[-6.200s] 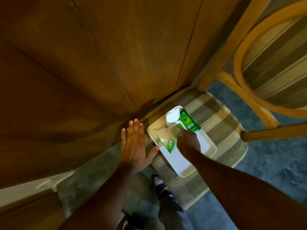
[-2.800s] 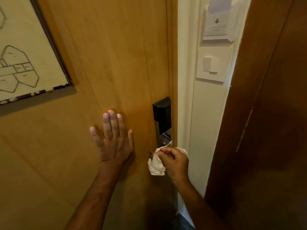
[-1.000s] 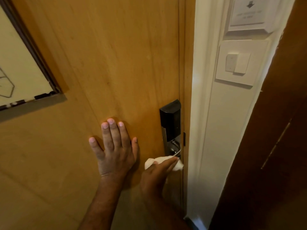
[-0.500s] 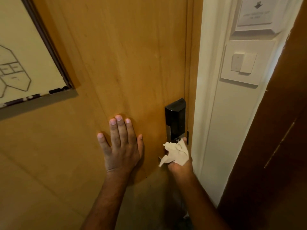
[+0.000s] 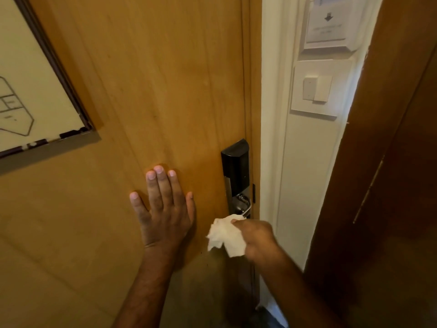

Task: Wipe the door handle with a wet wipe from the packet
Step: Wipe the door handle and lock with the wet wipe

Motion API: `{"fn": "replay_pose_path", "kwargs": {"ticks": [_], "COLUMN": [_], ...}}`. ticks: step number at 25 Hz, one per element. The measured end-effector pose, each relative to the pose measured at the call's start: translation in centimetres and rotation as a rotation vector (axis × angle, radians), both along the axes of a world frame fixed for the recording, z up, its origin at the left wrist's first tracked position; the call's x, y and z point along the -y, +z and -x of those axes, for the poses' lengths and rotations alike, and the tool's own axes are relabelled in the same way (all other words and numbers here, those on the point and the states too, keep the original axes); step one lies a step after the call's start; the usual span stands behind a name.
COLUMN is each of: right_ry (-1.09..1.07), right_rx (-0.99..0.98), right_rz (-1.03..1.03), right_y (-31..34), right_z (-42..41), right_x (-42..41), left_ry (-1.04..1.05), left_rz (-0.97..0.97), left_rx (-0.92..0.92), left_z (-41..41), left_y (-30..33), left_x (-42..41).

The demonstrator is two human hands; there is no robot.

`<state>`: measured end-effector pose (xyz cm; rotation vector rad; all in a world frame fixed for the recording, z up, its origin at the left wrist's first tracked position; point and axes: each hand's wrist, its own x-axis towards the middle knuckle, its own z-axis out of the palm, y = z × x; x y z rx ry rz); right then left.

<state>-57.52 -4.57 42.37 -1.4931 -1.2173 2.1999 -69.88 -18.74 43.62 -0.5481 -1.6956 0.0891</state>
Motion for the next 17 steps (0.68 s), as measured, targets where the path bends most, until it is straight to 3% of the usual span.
{"fn": "replay_pose_path", "kwargs": {"ticks": [3, 7, 11, 14, 17], "right_ry": [-0.255, -0.412, -0.462, -0.442, -0.357], "right_rx": [-0.147, -0.28, -0.252, -0.374, -0.304], "right_rz": [-0.008, -0.06, 0.027, 0.139, -0.071], "right_y": [0.4, 1.2, -0.2, 0.3, 1.2], "right_z": [-1.7, -2.5, -3.9, -3.2, -0.8], "right_x": [-4.0, -7.9, -8.2, -6.4, -3.3], "left_ry": [-0.024, -0.045, -0.061, -0.083, -0.098], "left_rz": [-0.005, 0.004, 0.004, 0.002, 0.016], "left_rx": [0.005, 0.025, 0.031, 0.04, 0.045], "left_z": [-0.1, -0.5, -0.4, -0.5, -0.3], "left_y": [0.4, 0.7, 0.5, 0.5, 0.5], "left_x": [0.1, 0.3, 0.3, 0.4, 0.4]}}
